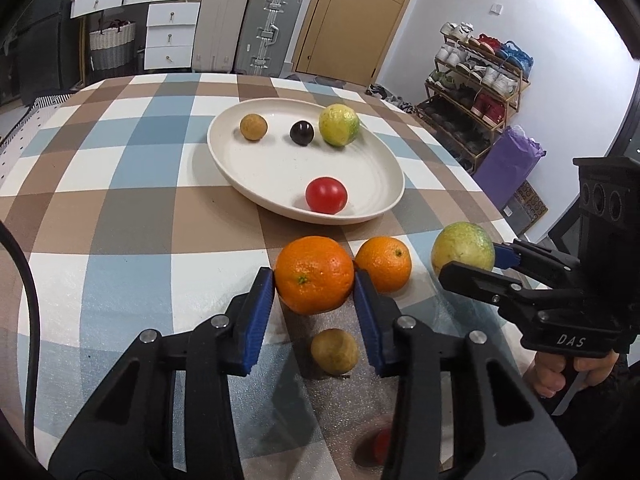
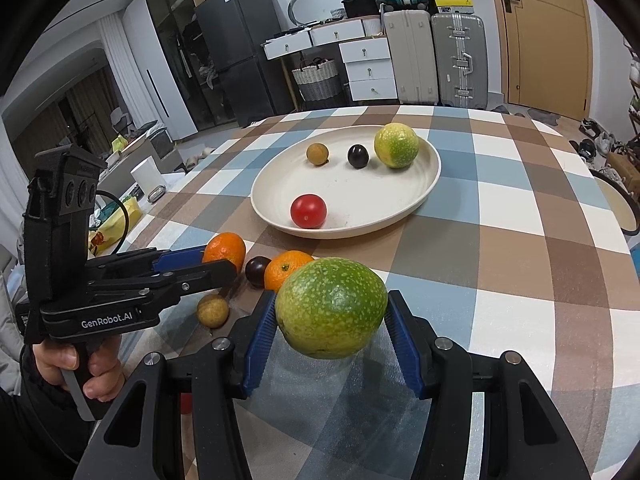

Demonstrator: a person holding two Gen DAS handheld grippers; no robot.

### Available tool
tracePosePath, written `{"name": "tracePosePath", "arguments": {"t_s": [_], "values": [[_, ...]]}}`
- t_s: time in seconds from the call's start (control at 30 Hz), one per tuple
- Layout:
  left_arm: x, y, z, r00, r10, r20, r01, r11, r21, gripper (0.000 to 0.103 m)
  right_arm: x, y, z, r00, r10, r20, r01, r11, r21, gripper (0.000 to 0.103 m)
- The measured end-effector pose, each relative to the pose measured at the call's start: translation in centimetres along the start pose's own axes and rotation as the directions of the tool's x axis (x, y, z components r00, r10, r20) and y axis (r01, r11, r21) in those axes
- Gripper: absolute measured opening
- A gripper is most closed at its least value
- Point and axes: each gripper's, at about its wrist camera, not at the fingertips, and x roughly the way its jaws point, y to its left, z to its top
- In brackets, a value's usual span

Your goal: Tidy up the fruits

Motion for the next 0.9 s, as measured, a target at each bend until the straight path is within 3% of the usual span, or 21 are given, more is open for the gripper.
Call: {"name": "tracePosePath", "arguments": {"t_s": [0.33, 0.9], "values": [[-2.3, -0.9, 0.8, 0.997, 0.032, 0.070, -0.034, 0.999, 0.029, 0.038, -0.4, 0.3, 1.5, 0.999, -0.012, 0.037, 0.012, 1.000, -0.012, 0.055], [-2.9, -1.0, 4.2, 0.988, 0.045, 0.151, -0.049, 0.999, 0.022, 0.038, -0.8, -0.6, 4.3, 0.993, -0.023, 0.112, 0.022, 1.000, 0.005, 0.055]]}}
